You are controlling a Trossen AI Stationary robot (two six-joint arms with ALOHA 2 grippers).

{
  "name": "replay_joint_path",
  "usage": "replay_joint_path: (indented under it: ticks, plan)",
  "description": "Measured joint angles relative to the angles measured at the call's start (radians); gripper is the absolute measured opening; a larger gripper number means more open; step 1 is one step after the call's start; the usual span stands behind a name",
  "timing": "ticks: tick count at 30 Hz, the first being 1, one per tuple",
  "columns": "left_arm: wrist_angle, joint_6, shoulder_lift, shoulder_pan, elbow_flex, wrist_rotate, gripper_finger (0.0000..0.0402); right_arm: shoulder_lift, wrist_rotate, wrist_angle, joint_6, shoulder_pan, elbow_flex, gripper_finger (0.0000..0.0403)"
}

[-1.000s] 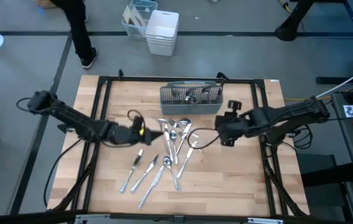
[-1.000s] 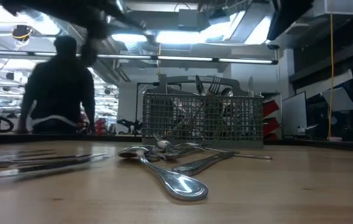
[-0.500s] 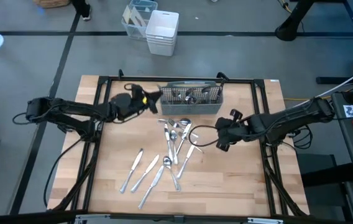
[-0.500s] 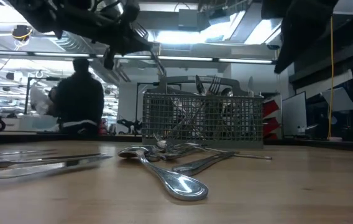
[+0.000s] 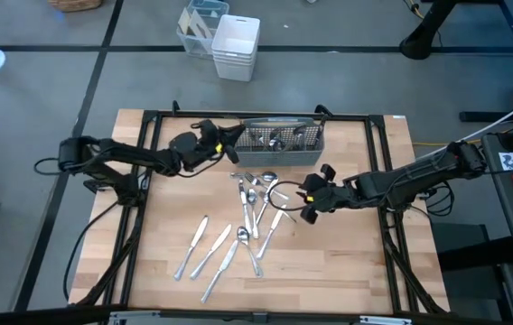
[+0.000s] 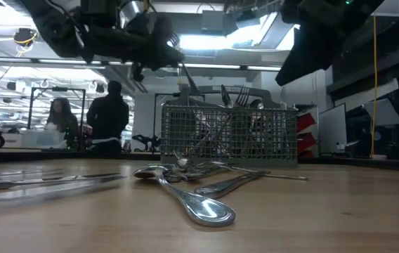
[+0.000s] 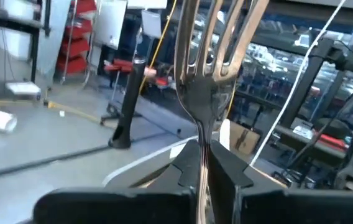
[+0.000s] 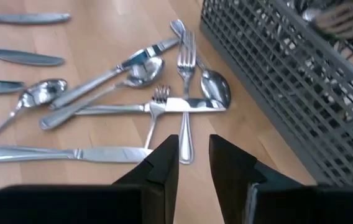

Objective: Sort silverware
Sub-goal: Put the fork into the silverware rack

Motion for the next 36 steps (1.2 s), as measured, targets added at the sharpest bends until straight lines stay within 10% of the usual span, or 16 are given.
replay_joint_path:
  ticks: [19, 36]
  plan:
    - [0.052, 0.279, 0.288, -0.060, 0.050, 0.064, 0.0029, 0.000, 0.000, 0.006, -0.002, 0.000, 0.000, 0.0092]
    - [-0.028, 0.122, 0.285, -0.049, 0.053, 0.066, 0.0035, 0.000, -0.008, 0.006, -0.001, 0.000, 0.000, 0.0092]
